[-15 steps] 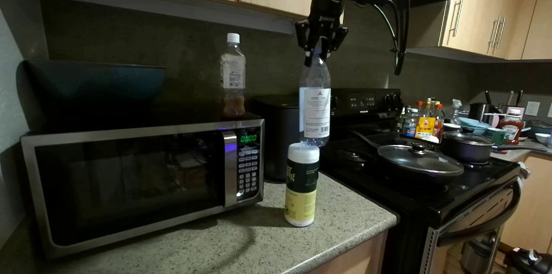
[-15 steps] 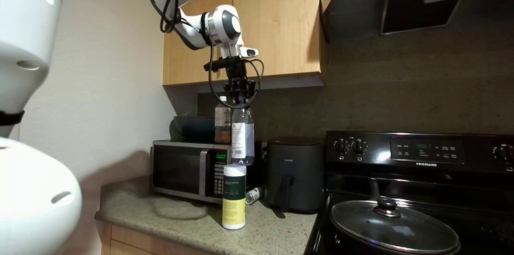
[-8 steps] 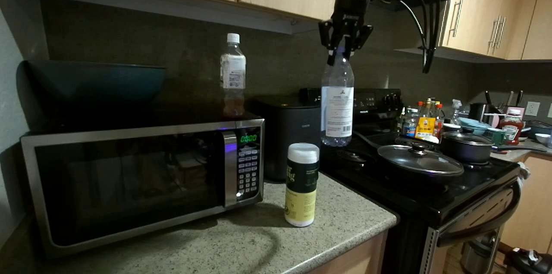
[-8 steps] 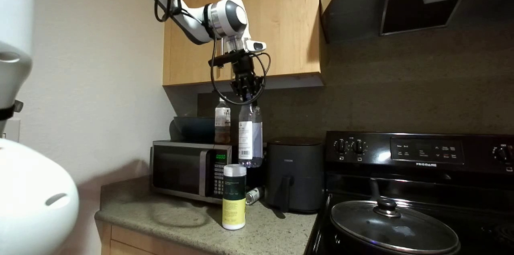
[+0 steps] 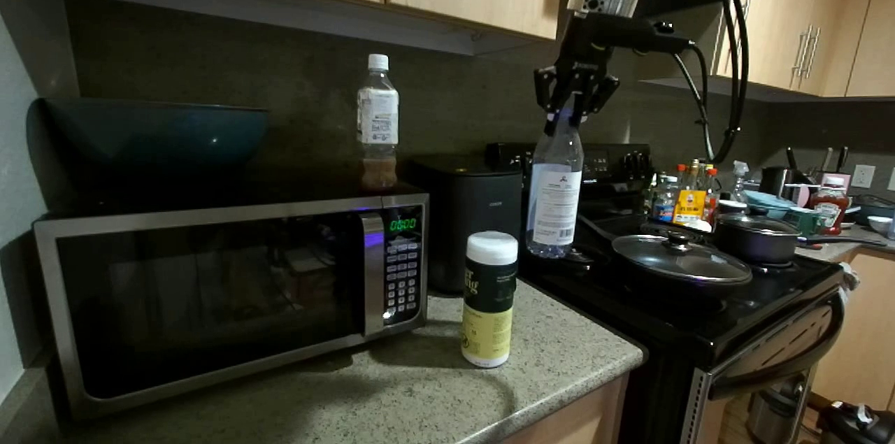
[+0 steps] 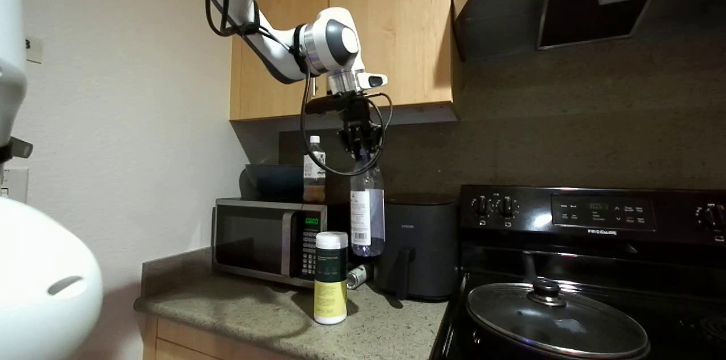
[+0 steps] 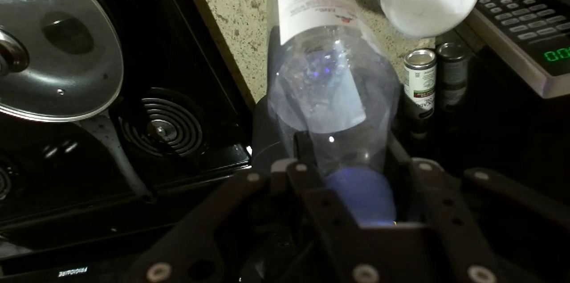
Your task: Pick up the bottle and put it on the counter
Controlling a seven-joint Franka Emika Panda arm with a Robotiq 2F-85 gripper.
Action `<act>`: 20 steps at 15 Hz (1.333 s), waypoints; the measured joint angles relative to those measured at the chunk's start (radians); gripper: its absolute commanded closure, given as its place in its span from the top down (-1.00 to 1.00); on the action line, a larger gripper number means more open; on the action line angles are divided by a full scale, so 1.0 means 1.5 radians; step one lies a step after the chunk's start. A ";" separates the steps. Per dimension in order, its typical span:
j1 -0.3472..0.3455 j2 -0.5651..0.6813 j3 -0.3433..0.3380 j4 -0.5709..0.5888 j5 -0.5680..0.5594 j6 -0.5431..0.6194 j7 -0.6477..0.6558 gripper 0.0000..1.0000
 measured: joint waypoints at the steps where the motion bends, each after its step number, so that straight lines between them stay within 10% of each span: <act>1: -0.003 -0.001 -0.001 -0.017 0.000 0.021 0.004 -0.73; 20: -0.042 -0.007 -0.007 -0.166 -0.022 0.161 0.089 -0.73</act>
